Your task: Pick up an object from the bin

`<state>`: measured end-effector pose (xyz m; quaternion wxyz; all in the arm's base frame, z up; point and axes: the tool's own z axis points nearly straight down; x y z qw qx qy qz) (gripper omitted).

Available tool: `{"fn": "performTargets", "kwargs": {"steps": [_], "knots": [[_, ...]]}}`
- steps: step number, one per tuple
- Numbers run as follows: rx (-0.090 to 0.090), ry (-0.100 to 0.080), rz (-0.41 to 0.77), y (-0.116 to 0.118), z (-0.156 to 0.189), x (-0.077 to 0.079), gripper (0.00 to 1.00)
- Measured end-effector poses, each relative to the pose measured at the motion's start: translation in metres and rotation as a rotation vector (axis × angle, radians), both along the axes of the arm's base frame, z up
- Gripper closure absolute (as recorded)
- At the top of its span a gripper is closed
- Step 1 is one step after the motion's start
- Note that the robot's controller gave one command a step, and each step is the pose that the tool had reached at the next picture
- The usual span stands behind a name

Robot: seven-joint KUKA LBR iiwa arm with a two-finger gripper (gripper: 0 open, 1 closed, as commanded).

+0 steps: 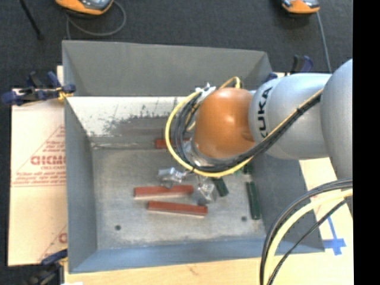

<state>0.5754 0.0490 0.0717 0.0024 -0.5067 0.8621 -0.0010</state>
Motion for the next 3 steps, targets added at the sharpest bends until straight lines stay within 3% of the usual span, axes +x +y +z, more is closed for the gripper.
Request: {"fn": "performTargets", "kwargs": {"steps": [1,2,3], "knots": [[0.001,-0.001,0.001,0.001,0.002,0.001,1.00],[-0.001,0.002,0.210,0.001,0.008,0.015,1.00],[0.000,0.003,0.208,0.002,0.008,0.015,0.00]]}}
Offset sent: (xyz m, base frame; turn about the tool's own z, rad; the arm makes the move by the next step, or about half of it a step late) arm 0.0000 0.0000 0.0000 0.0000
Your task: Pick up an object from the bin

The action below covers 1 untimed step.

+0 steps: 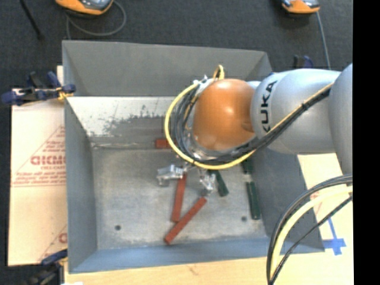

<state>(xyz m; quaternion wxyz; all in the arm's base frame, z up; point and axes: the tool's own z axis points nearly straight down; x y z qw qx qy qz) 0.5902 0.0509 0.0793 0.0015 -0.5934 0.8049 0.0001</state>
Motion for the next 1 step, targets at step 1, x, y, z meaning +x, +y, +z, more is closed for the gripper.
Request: {"fn": "performTargets", "kwargs": {"steps": [1], "knots": [[0.001,0.000,-0.002,0.0003,0.0000,0.0000,1.00]]}}
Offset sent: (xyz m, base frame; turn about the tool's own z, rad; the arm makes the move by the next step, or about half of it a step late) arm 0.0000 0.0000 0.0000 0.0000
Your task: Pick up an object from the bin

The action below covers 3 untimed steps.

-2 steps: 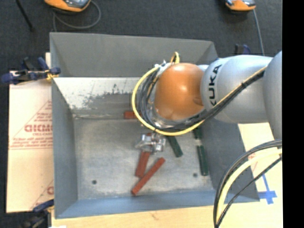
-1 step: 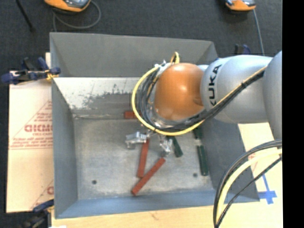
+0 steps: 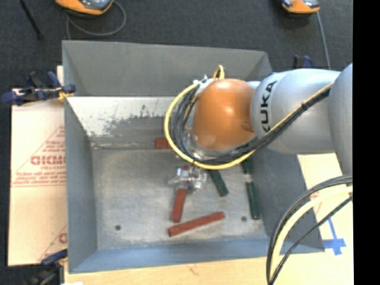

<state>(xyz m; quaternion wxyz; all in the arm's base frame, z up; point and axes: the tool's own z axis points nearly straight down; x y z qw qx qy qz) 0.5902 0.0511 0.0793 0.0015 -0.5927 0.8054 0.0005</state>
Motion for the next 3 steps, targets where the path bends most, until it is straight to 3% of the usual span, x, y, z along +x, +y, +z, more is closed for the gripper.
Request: {"fn": "performTargets", "kwargs": {"steps": [1,2,3], "knots": [[0.001,0.000,-0.001,0.0002,0.0001,0.0001,0.00],[0.001,0.000,-0.002,0.0002,0.0000,0.0000,1.00],[0.001,0.000,-0.003,0.0002,0.0002,0.0001,0.00]]}}
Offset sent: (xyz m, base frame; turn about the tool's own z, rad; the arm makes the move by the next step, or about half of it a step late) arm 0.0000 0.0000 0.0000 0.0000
